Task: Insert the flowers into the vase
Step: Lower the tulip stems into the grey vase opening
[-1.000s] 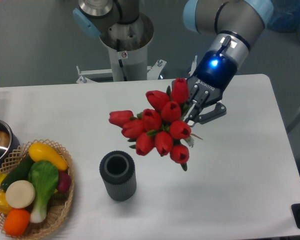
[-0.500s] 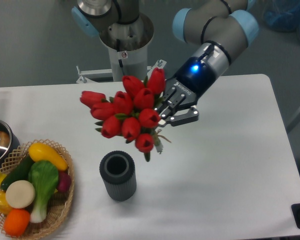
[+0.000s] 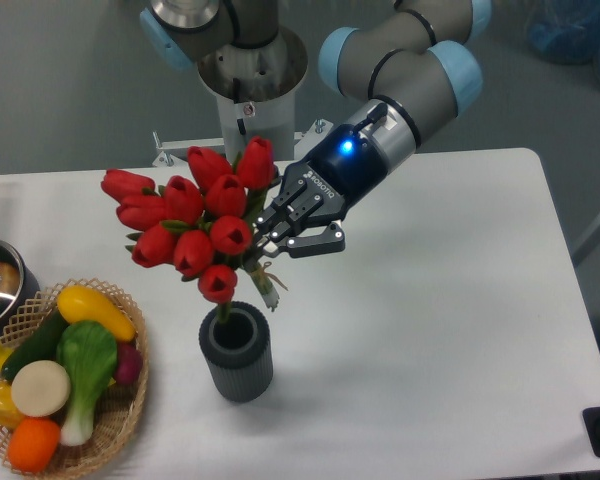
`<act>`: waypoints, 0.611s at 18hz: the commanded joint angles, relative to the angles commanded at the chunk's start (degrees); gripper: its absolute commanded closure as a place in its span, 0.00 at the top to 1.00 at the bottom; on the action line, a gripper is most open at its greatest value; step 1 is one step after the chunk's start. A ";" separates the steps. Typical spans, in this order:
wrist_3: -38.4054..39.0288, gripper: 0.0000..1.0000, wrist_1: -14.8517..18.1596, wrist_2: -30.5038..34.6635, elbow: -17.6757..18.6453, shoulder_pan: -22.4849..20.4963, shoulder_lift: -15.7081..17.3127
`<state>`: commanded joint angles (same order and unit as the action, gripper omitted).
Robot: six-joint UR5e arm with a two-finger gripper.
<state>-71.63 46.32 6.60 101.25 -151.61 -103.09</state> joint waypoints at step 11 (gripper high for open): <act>-1.58 0.14 -0.62 -6.42 0.00 0.70 -3.69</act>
<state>-73.21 45.70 0.18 101.25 -150.91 -106.79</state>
